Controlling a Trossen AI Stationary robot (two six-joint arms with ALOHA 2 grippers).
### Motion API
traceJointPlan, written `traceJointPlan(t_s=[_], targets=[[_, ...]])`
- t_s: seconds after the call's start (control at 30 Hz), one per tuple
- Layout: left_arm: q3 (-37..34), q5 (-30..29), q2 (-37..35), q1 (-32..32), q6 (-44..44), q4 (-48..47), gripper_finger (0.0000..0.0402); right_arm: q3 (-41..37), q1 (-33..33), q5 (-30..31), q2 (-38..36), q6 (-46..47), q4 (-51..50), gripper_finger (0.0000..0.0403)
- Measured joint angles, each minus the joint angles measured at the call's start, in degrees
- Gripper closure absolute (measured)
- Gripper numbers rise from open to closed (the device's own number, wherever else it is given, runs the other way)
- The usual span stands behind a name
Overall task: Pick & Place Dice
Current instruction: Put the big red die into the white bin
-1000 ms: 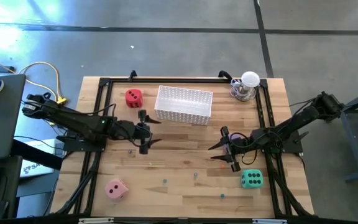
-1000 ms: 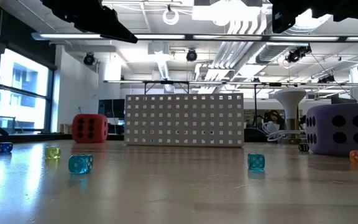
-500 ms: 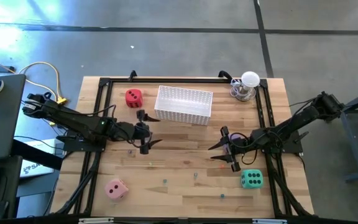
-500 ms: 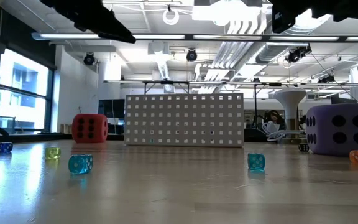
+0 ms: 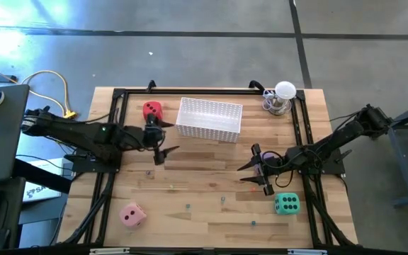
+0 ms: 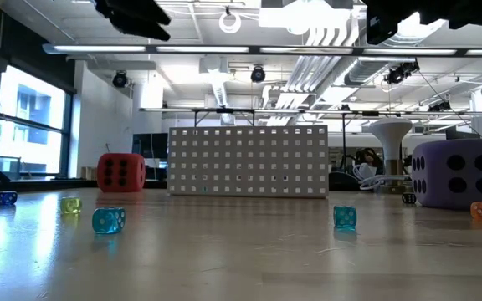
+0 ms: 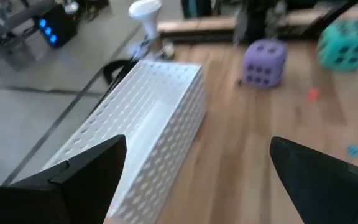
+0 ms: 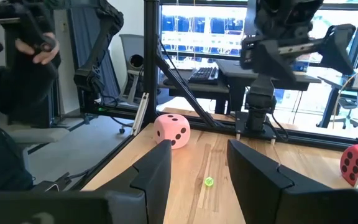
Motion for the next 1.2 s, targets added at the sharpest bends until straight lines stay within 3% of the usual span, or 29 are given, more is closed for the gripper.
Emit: traceJointPlan(t_s=[0.23,0.47,0.67,0.83,1.07,1.2], targets=[[11.9,2.9,1.8,11.6,-4.3,-27.4,0.0014,0.0,0.0,0.2,0.0,0.0,0.0,0.0254],[12.9,19.9,3.3,33.4,-5.0,-33.3,0.0014,0.0,0.0,1.5,0.0,0.1,0.0,0.0254],[12.9,21.5,9.8,48.5,-3.7,-33.6,0.0014,0.0,0.0,1.5,0.0,1.2,-0.5,0.0254],[12.9,21.7,16.0,54.0,-5.7,-33.6,0.0014,0.0,0.0,1.5,0.0,1.2,-1.5,0.0254],[12.9,22.0,22.1,54.7,5.7,-33.7,0.0014,0.0,0.0,1.5,0.0,1.2,-1.7,0.0254],[12.9,22.3,23.0,54.4,-1.5,-33.7,0.0014,0.0,0.0,1.5,0.0,1.2,-1.7,0.0254]])
